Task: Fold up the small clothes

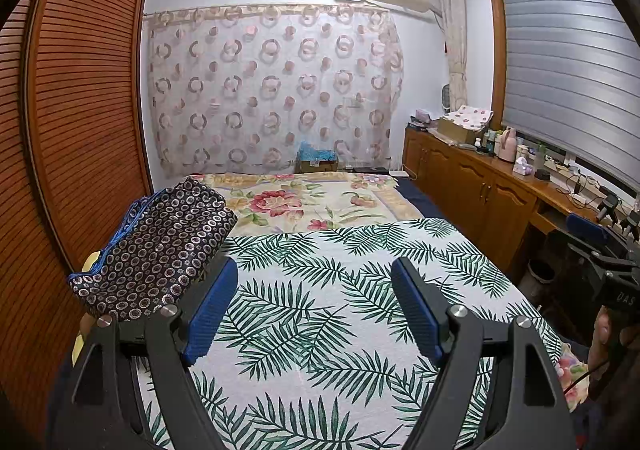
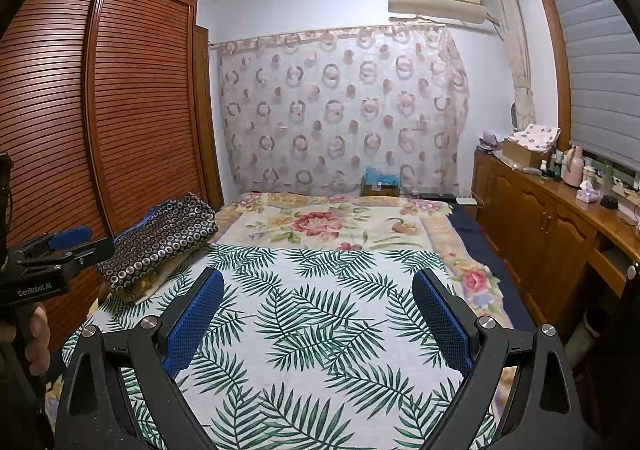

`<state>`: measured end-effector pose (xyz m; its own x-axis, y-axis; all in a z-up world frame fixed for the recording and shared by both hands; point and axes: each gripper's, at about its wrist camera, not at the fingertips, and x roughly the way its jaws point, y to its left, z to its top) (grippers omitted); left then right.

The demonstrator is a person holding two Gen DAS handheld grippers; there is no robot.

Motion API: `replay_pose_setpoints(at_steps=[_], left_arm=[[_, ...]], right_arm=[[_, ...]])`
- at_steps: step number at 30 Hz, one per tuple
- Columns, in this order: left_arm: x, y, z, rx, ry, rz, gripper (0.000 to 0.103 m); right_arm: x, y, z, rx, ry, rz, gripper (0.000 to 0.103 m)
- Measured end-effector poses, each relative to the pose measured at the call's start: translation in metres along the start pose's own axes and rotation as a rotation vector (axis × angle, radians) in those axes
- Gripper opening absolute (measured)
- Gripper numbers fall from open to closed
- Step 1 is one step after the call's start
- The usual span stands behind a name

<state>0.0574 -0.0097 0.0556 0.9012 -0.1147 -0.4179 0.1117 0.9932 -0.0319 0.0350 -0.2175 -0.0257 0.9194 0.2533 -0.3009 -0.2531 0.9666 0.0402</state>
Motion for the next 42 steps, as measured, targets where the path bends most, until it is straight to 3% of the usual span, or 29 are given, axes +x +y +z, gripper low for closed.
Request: replay_pose_setpoints(at_steps=[42], left_arm=[[-0.0008,-0.0007,-0.0022,-0.001,-0.008,0.000,0.080]], right_arm=[[-0.0012,-0.0060,-0.0005,0.004,0.003,0.004,0.096]])
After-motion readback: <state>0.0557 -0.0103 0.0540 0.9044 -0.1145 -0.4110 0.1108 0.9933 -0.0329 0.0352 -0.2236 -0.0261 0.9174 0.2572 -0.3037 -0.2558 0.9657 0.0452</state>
